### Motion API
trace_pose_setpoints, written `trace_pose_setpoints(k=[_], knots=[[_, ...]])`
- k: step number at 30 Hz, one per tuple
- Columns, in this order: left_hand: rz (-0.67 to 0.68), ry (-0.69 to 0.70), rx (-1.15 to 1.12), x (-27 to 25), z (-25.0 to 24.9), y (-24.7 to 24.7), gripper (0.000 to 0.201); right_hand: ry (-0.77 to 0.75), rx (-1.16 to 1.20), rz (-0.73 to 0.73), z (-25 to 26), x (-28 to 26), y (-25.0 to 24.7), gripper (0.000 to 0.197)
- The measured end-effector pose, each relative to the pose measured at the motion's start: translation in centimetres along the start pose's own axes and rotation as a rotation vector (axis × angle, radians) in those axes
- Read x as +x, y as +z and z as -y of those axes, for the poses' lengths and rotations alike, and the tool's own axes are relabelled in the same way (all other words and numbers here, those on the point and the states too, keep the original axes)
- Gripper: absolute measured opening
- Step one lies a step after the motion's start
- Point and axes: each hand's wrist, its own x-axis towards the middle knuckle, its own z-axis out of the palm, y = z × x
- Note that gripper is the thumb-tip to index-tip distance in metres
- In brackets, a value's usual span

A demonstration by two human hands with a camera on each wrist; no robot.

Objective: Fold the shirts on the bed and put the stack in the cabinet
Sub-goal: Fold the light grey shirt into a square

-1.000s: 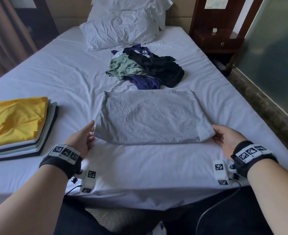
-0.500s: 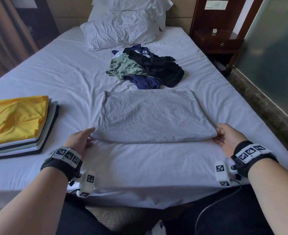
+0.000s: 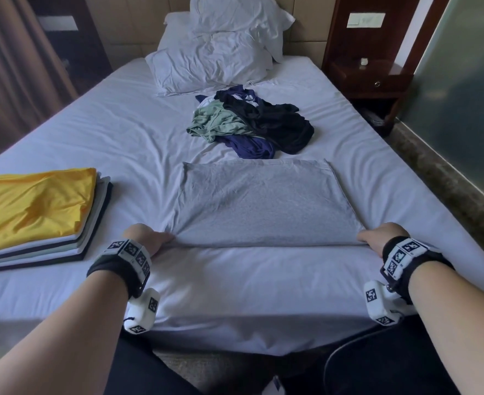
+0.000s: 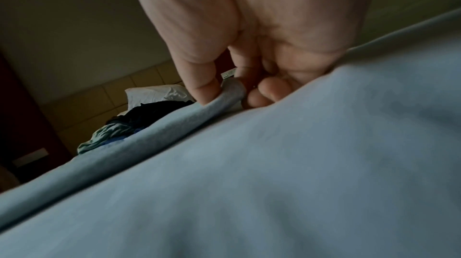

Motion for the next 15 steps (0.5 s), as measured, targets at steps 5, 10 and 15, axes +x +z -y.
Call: trace_pose_setpoints(k=[5,10,15], knots=[[-0.242,0.527,-0.063,-2.7,-0.4,-0.2,0.022,-0.202,0.168,-0.096,-0.5,-0.2,-0.6,0.012],[-0.032,0.8,0.401,-4.2,-0.8,1.2,0.057,-0.425,-0.256,0.065,-1.3,-0.7,-0.5,0.058],[-0.006,0.736,0.602,-3.9,-1.8,1.1,0.062,-0.414,-0.471,0.074,-1.4,-0.6,-0.2,0.063]])
